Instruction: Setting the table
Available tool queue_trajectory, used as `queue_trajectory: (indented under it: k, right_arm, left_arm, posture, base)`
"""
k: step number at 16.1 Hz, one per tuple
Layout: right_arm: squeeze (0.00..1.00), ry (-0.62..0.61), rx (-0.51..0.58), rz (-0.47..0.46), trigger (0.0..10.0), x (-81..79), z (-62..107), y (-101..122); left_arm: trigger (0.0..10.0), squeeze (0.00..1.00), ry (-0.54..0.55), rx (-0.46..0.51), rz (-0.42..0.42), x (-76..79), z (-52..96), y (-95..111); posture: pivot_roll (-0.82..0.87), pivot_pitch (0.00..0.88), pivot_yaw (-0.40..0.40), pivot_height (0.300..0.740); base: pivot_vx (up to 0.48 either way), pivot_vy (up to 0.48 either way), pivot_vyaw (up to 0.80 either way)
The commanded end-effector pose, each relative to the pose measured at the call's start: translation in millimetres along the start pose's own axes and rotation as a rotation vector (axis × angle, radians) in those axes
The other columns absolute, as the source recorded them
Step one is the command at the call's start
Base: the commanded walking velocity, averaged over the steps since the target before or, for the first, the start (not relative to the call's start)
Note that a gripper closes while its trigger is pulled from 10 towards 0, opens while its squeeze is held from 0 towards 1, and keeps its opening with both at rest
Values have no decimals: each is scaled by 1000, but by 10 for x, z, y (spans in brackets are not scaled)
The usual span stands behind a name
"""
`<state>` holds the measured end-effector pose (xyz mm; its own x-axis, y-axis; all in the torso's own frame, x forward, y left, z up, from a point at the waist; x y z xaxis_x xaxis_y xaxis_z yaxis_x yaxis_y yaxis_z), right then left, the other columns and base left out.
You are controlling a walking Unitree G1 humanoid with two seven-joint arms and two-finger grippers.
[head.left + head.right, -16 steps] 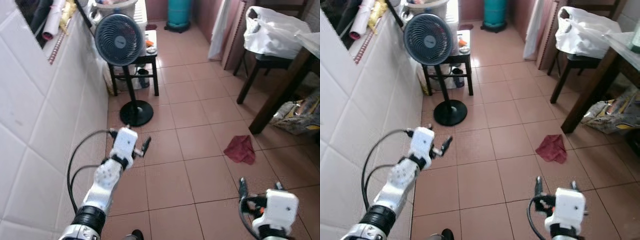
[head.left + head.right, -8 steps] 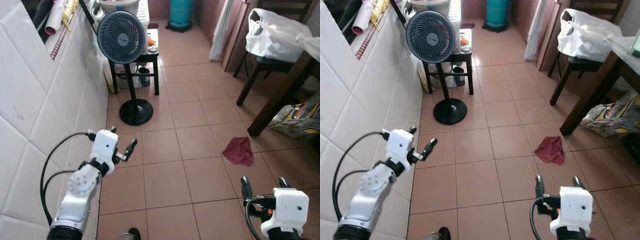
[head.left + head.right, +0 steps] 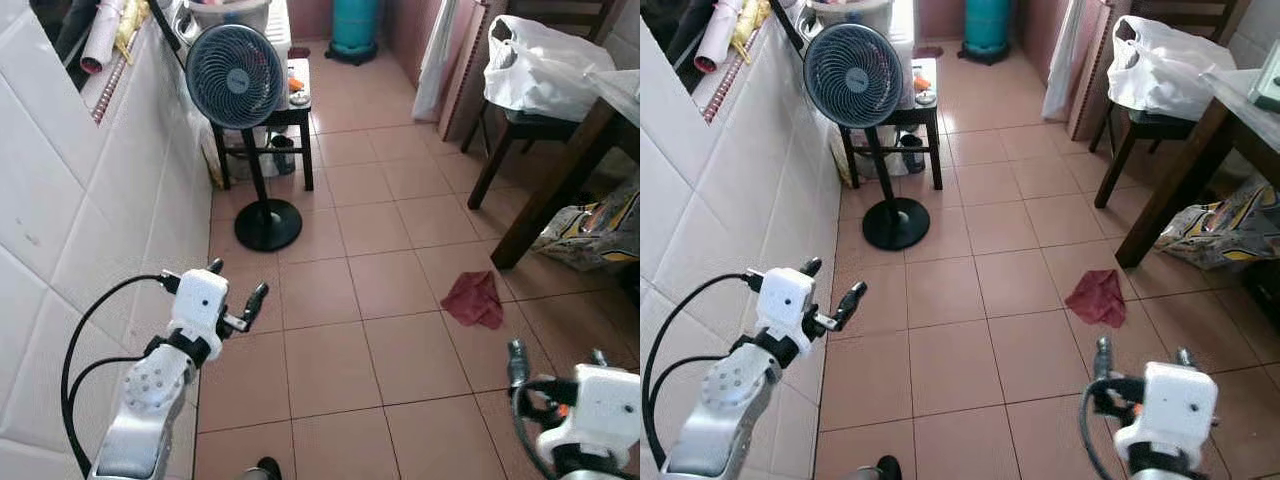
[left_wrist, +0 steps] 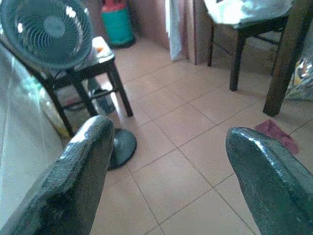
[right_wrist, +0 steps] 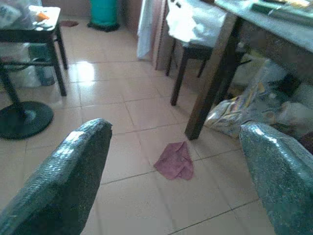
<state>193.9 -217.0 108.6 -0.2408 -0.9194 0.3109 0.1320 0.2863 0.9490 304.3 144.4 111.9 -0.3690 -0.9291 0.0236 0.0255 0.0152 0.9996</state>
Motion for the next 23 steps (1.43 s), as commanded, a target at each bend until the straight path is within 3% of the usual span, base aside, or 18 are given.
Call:
queue_trajectory:
  k: [1,5,7,16,20,23]
  right_arm:
    - [0,-1,-7,7,10000,-16,39,8]
    - [0,15,-27,1,10000,-26,52,-6]
    - [0,22,-22,5,10000,-36,45,13]
    - [0,16,-39,-11,10000,-75,81,11]
    - [0,17,-27,-29,10000,-94,123,48]
    - [0,78,-8,33,10000,-115,200,80]
  left_arm:
    - [10000,0,-34,-4,10,66,8,1]
    - [10000,0,-21,-11,-24,49,-12,-21]
    - [10000,0,-11,-9,-69,21,-24,-32]
    - [10000,0,8,-26,-74,-22,-82,-55]
    - [10000,0,54,-20,-85,-31,-206,-38]
    - [10000,0,53,-23,-90,-42,-240,-47]
  posture:
    - [-74,151,60,740]
    - [-77,156,56,740]
    - [-77,156,56,740]
    - [-80,169,69,740]
    - [-90,164,74,740]
    - [-96,155,95,740]
  base:
    - [0,0,0]
    - [0,0,0]
    - [0,0,-800]
    - [0,0,-800]
    - [0,0,-797]
    - [0,0,0]
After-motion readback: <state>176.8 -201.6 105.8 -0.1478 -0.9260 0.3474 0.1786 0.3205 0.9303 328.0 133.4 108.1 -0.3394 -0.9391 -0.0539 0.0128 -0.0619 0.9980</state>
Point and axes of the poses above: a point about 5 cm out from each wrist's last joint towards the gripper, its own z axis pointing back from the gripper into the wrist, its own y axis along the axis of the wrist's last joint, x = y × z, the point moved 4 cm from there along -z, pointing out of the wrist towards the gripper, and after that the axes turned 12 degrees about z, right-handed, at the moved point
